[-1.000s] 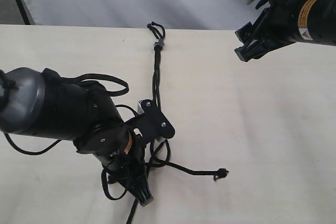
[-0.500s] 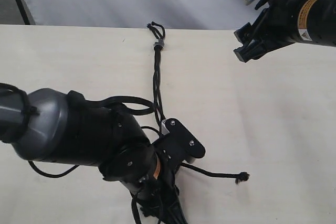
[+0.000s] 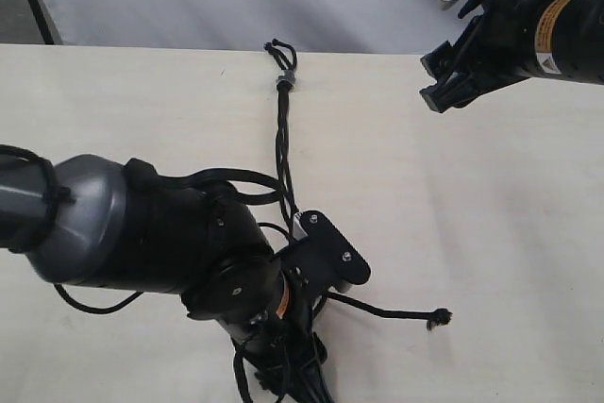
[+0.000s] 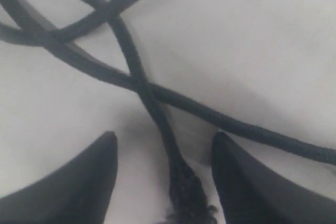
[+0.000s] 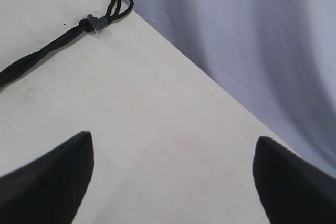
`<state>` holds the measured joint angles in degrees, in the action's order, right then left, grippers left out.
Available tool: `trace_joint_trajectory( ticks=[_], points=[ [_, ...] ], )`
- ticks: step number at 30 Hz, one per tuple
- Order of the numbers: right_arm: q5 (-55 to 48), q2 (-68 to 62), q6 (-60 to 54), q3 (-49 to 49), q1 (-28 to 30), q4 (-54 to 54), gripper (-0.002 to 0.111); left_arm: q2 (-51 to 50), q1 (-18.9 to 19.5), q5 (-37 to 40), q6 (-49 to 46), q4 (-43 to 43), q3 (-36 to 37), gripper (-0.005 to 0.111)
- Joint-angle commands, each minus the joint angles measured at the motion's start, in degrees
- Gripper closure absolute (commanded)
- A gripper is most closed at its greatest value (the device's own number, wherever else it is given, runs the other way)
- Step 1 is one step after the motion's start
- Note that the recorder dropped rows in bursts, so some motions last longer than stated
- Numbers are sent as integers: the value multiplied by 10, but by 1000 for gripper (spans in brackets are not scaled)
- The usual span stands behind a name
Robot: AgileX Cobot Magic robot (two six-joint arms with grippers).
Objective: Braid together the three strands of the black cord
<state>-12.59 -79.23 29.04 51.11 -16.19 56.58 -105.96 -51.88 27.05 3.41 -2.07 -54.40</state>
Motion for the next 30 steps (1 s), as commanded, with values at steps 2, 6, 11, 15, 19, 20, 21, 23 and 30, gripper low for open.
trace_joint_trajectory(
  ticks=[2,6,11,15,19,20,21,23,30],
  points=[
    [5,4,5,-1,4,2,31,41,0,33,15,-32,-27,54],
    [5,4,5,-1,4,2,31,119,11,40,71,-125,-34,54],
    [4,4,32,-1,4,2,31,232,89,57,153,-198,-34,67],
    [4,4,34,-1,4,2,31,299,162,45,153,-198,-26,96],
    [6,4,36,-1,4,2,31,346,202,-39,153,-198,22,106],
    [6,4,36,-1,4,2,31,355,209,-65,153,-198,35,106],
    [6,4,36,-1,4,2,31,362,217,-90,150,-198,51,106],
    [6,4,36,-1,4,2,31,372,229,-123,150,-198,78,106],
    [11,4,61,-1,4,2,31,379,233,-126,151,-198,106,106]
  ],
)
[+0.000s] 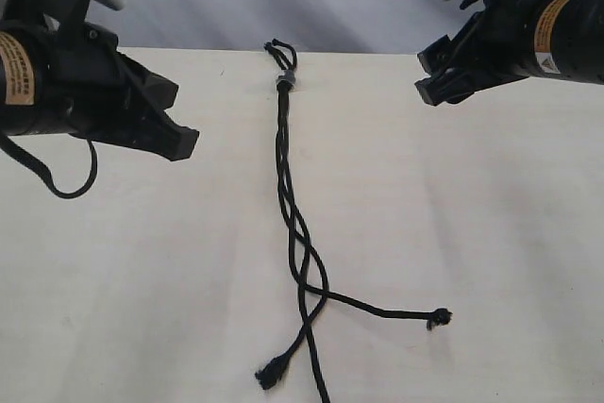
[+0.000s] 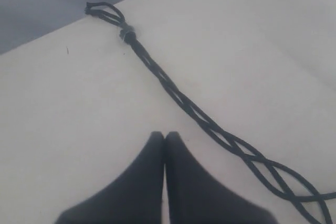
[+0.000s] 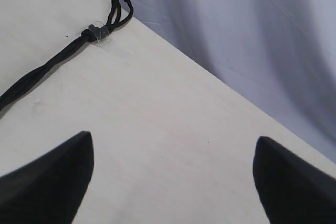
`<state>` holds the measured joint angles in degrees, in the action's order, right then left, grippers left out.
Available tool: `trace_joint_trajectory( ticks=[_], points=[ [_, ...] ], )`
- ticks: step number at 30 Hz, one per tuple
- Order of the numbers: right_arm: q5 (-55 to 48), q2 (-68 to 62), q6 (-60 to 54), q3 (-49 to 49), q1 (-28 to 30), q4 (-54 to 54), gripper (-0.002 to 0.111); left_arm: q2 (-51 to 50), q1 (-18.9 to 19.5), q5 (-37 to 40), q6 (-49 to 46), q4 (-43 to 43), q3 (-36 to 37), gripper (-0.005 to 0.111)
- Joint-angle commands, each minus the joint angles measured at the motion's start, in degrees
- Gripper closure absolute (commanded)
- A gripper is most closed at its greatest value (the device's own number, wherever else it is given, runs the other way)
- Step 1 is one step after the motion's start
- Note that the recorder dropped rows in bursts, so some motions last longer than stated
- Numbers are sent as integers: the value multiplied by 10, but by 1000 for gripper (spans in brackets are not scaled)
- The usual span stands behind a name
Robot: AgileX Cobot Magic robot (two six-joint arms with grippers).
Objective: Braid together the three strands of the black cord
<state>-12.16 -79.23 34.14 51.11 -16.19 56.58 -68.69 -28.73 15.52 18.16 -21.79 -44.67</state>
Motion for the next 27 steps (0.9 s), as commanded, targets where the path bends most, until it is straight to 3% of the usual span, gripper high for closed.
trace_joint_trajectory(
  ticks=[1,14,19,22,27],
  points=[
    [7,4,10,-1,4,2,31,6,2,-11,3,0,9,106],
    [7,4,12,-1,4,2,31,16,2,0,-2,-5,9,106],
    [14,4,11,-1,5,2,31,142,18,-47,20,-32,76,106],
    [18,4,11,-1,5,2,31,271,79,-112,45,-32,144,106],
    [18,4,10,-1,5,2,31,479,260,-135,57,-31,252,106]
  ],
)
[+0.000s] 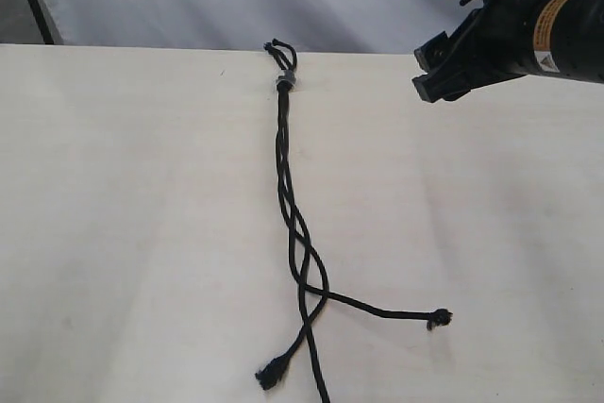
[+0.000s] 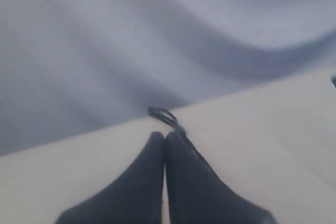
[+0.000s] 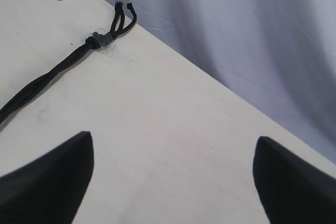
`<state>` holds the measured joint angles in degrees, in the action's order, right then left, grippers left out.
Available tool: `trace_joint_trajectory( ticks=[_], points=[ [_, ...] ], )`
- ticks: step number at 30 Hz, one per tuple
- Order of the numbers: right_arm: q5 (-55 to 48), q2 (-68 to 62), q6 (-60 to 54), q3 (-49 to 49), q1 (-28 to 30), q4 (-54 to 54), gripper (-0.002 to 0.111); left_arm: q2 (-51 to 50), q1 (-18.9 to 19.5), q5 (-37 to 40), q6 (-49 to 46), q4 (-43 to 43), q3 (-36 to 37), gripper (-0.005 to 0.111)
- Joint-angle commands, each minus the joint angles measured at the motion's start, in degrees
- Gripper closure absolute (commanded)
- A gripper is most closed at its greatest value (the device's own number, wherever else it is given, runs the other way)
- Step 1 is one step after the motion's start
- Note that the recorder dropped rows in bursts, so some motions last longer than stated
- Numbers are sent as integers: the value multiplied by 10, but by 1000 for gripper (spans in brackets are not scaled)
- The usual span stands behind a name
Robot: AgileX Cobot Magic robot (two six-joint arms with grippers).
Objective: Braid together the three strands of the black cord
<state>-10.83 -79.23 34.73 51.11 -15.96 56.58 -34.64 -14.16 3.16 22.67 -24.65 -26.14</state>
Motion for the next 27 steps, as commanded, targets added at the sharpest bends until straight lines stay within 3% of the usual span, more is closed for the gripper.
trace_joint_trajectory(
  ticks=[1,4,7,13,20,27],
  points=[
    [4,4,4,-1,3,2,31,176,160,-11,12,-3,81,106],
    [4,4,4,-1,3,2,31,267,244,-11,10,-3,109,106],
    [4,4,-1,-1,3,2,31,309,270,-11,10,-3,127,106],
    [4,4,-1,-1,3,2,31,316,271,-19,5,1,191,106],
    [4,4,-1,-1,3,2,31,316,269,-81,-36,126,261,106],
    [4,4,-1,-1,3,2,31,317,212,10,-113,225,261,106]
  ],
)
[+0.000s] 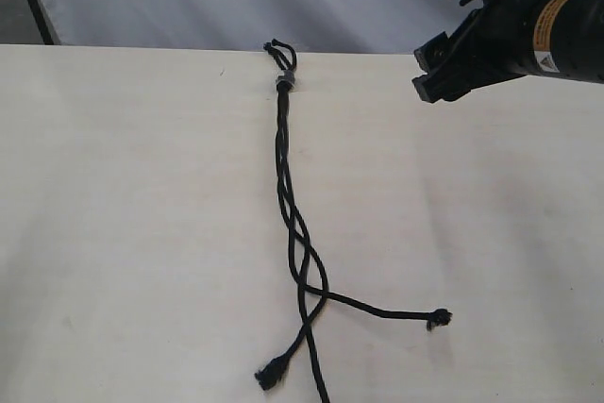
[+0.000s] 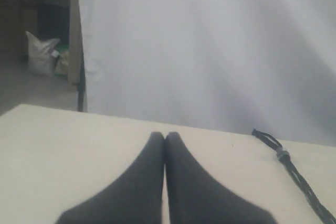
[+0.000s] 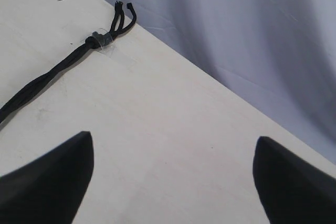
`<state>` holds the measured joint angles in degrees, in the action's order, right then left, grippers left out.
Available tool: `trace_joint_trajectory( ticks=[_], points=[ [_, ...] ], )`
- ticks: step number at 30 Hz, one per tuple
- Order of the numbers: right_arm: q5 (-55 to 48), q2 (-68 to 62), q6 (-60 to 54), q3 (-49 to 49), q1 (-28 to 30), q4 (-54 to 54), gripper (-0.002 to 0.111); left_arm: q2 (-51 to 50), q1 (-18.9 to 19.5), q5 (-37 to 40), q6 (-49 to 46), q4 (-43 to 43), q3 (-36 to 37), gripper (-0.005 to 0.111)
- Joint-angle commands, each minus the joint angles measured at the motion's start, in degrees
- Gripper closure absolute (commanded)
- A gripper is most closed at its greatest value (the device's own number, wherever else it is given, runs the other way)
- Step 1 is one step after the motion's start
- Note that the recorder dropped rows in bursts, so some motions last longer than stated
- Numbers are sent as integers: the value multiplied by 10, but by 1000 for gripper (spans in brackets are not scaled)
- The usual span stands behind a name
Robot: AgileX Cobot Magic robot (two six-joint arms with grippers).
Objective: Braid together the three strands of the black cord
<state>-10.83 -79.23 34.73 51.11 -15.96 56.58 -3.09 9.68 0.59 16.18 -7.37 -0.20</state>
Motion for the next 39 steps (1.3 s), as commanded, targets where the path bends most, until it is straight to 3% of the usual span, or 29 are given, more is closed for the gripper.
trace_joint_trajectory(
  ticks=[1,35,39],
  points=[
    [4,4,-1,-1,3,2,31,1,-31,46,-64,60,2,106],
    [15,4,6,-1,3,2,31,31,-30,75,-89,66,2,106],
    [12,7,111,-1,2,-76,31,31,-30,75,-89,66,2,106]
  ],
)
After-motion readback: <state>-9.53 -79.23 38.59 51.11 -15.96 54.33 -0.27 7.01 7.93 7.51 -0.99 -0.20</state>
